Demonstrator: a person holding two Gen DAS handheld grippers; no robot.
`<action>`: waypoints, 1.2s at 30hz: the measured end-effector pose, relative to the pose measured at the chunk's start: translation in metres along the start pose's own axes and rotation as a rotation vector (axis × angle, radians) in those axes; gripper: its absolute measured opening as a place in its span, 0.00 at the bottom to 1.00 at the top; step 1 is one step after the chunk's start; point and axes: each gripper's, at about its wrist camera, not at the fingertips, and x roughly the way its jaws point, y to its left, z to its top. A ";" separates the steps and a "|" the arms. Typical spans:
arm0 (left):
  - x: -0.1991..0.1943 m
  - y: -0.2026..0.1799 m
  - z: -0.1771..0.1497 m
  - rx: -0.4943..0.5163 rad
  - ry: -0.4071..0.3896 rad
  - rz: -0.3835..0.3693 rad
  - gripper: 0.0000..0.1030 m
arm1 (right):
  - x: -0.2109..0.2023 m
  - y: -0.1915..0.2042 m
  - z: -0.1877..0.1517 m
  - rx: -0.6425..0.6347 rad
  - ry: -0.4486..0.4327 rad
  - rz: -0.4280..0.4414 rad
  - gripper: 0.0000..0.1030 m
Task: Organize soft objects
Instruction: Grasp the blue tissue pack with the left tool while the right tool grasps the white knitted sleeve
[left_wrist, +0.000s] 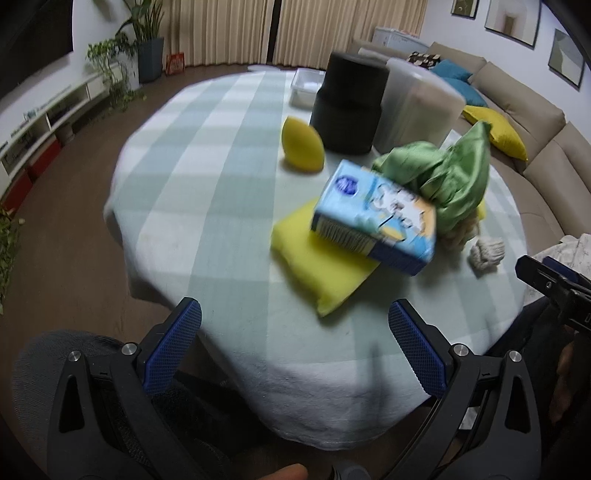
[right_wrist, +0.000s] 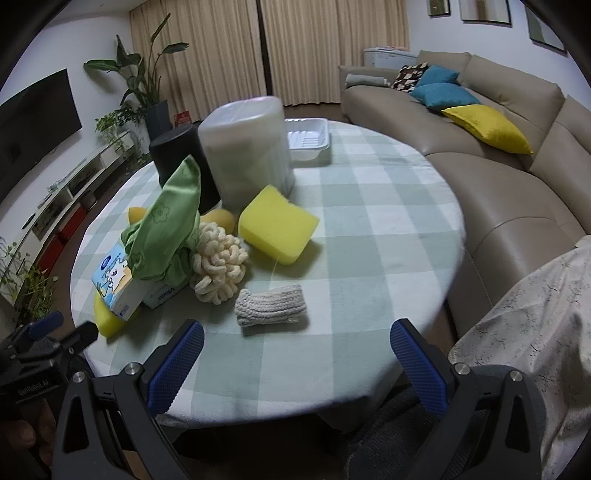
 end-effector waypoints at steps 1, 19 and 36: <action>0.003 0.002 0.001 -0.005 0.005 -0.009 1.00 | 0.004 -0.001 0.003 -0.004 0.010 0.010 1.00; 0.029 -0.005 0.019 0.056 -0.004 -0.062 1.00 | 0.052 -0.001 0.007 -0.017 0.085 0.060 0.97; 0.030 -0.016 0.008 0.133 -0.037 0.059 1.00 | 0.053 0.011 0.005 -0.127 0.006 0.006 0.62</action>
